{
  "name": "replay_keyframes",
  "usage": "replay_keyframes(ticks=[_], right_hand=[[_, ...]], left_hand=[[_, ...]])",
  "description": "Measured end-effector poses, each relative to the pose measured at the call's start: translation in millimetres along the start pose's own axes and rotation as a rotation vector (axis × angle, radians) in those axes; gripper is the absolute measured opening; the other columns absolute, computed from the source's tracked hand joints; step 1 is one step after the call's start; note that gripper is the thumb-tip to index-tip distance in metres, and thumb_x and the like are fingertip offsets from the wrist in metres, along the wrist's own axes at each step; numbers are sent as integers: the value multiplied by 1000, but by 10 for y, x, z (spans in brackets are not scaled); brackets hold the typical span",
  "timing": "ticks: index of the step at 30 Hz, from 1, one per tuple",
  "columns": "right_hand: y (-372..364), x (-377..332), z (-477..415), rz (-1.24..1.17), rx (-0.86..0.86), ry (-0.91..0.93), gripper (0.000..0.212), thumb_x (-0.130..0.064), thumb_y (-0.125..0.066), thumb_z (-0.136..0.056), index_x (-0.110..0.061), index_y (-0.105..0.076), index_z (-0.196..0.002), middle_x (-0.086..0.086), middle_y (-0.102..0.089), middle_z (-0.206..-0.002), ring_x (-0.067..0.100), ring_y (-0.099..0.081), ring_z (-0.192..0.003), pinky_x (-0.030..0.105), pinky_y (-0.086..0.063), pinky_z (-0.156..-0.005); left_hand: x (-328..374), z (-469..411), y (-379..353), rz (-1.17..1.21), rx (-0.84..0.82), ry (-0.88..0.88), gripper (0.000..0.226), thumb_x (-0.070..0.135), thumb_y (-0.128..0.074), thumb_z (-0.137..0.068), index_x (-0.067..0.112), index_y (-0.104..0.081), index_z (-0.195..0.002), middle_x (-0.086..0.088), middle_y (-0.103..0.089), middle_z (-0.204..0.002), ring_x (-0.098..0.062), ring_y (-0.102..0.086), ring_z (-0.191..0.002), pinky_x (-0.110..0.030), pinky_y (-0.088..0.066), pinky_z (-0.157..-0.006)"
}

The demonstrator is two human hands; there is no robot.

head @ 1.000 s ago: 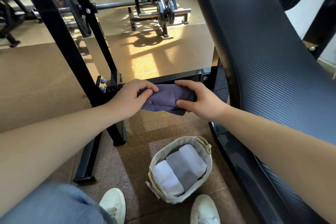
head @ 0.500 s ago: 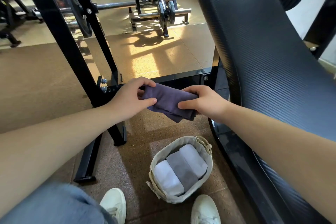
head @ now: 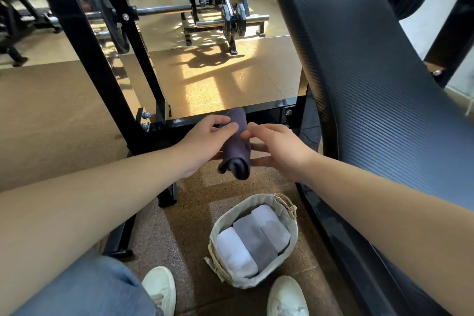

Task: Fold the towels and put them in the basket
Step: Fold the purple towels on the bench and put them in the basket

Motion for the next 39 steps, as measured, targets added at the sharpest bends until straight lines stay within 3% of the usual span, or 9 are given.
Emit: replay_keyframes(ticks=[3,5,10,16,22,27,33,36,39], right_hand=[[85,-63,-11,-3,86,68,16,-9,-60,-99,-3,-69,-111,19,-69,-113,31,-68,-110,53,-59,-92],[108,-99,-4,21,128,114,24,5,-61,-94,-7,-66,-114,16,-65,-114,33,-67,-107,55,-57,-94],[90,-158,-4,-101,146,146,47,13,-62,-89,-13,-56,-127,13,-61,-118,26,-67,-98,36,-60,-81],[141,-13,-3,-23,141,-11,48,3,-56,-96,-15,-51,-140,14,-64,-122,23,-66,-92,37,-60,-76],[41,163,9,48,-43,-106,44,-15,-76,-89,-21,-59,-130,8,-75,-110,24,-75,-97,39,-62,-77],[166,104,-26,28,60,-1,31,7,-70,-87,-10,-67,-113,24,-73,-102,42,-71,-98,51,-61,-87],[181,-50,-7,435,89,142,52,-4,-76,-81,-31,-61,-122,1,-72,-101,14,-74,-81,34,-63,-75],[179,-113,15,508,195,210,43,-13,-75,-82,-37,-60,-114,-2,-70,-91,14,-71,-76,38,-63,-73],[161,-199,47,631,287,318,29,-27,-74,-83,-39,-60,-106,-8,-67,-82,8,-65,-74,27,-55,-67]], left_hand=[[-17,8,-8,77,-21,26,52,39,-78,-86,37,-51,-130,-4,-63,-121,-21,-68,-106,-34,-56,-81],[-26,10,1,123,-27,58,70,30,-85,-81,34,-46,-139,-6,-63,-121,-23,-70,-103,-33,-58,-75],[-38,32,-17,89,-22,91,67,18,-83,-83,24,-49,-141,-6,-69,-119,-26,-71,-103,-47,-58,-93],[-47,17,11,308,16,194,31,19,-66,-98,18,-61,-128,-7,-74,-114,-26,-73,-101,-40,-57,-82],[-22,50,-7,418,-2,166,35,5,-55,-100,16,-57,-133,-11,-71,-121,-26,-70,-109,-42,-55,-87],[-28,37,53,574,42,182,40,3,-52,-100,18,-56,-136,-9,-72,-123,-24,-72,-107,-40,-57,-83],[-66,59,107,678,87,226,41,5,-51,-101,22,-56,-137,-9,-72,-122,-26,-73,-106,-42,-60,-81],[-55,60,133,694,83,226,40,6,-51,-101,21,-56,-138,-10,-70,-126,-26,-73,-106,-39,-59,-75],[-27,60,123,679,45,219,39,6,-50,-101,20,-58,-137,-9,-70,-126,-25,-74,-102,-38,-59,-72]])
Point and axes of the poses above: each hand's wrist, its own z-axis away from the middle knuckle, its own y-axis out of the back of the hand, x = y × z, the point moved 8 cm from there along -z, towards the middle knuckle
